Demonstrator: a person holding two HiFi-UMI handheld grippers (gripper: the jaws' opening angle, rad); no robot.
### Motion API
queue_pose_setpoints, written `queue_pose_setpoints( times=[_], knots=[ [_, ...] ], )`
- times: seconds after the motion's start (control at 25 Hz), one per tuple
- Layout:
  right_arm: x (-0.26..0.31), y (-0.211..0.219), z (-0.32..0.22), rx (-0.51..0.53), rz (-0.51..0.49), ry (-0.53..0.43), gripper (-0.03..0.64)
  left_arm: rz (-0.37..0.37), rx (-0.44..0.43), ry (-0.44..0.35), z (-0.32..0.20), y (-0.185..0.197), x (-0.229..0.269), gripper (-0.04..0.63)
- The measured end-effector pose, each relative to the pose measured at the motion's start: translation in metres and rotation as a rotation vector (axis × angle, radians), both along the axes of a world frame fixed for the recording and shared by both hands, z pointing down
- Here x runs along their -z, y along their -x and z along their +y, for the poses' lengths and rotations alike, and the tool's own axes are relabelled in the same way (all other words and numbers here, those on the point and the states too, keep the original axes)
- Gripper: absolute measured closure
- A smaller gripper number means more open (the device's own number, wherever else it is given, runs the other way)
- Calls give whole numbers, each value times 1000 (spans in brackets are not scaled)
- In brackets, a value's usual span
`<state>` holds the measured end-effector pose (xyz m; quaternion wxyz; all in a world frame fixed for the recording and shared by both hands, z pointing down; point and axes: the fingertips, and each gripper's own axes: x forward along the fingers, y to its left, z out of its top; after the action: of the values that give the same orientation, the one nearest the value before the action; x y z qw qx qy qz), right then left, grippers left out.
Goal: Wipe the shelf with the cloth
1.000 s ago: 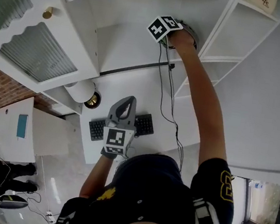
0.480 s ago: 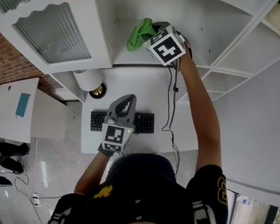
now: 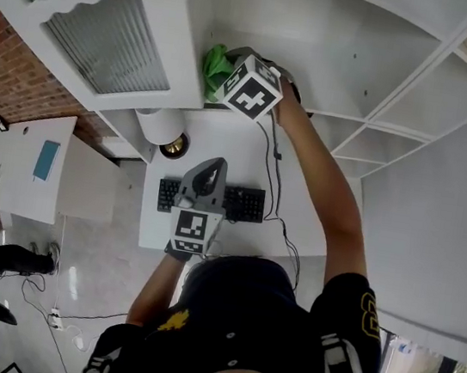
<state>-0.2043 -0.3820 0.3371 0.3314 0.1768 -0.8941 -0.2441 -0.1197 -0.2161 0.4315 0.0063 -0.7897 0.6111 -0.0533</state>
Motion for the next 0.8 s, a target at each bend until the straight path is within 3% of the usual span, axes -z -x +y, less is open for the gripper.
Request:
queue_pose_setpoints(
  times=[0.48, 0.8],
  knots=[
    [-28, 1, -9, -17, 107, -40, 514, 6, -29, 15, -2, -9, -5, 577],
    [-27, -13, -16, -63, 9, 74, 515, 2, -95, 23, -13, -35, -8, 577]
  ],
)
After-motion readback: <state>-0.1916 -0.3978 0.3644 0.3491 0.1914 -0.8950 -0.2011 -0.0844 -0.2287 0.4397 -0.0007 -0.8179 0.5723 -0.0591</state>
